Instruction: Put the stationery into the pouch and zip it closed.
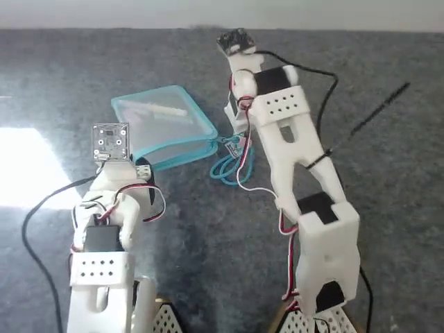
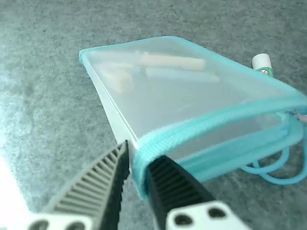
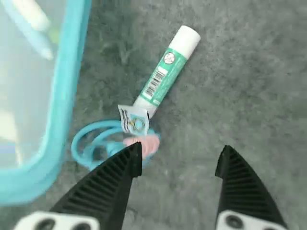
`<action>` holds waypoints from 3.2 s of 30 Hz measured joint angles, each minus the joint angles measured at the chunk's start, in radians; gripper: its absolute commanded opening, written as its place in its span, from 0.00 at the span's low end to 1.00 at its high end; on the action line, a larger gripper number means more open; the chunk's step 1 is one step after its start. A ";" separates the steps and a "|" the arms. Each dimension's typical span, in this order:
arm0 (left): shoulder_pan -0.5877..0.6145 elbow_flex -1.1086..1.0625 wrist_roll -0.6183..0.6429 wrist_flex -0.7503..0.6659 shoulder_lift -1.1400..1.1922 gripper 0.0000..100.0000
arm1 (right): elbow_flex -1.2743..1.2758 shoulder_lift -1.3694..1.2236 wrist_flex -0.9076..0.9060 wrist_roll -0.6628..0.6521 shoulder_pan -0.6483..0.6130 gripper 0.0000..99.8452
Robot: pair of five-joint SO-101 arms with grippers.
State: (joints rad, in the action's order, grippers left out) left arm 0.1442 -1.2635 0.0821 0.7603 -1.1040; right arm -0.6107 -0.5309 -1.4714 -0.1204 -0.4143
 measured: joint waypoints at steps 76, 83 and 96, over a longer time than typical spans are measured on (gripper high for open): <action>0.083 0.000 0.003 0.000 0.000 0.01 | 0.586 0.672 -0.250 -0.138 -0.480 0.01; 0.083 0.000 0.002 0.000 0.000 0.01 | 0.586 0.560 -0.126 -0.081 -0.502 0.01; 0.084 0.000 0.002 0.000 0.000 0.01 | 0.416 0.414 -0.098 0.025 -0.419 0.01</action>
State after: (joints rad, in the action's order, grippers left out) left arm 0.2286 -1.2635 0.0836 0.7603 -1.1040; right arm -0.1949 -0.1166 -1.5696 -0.0959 -0.8332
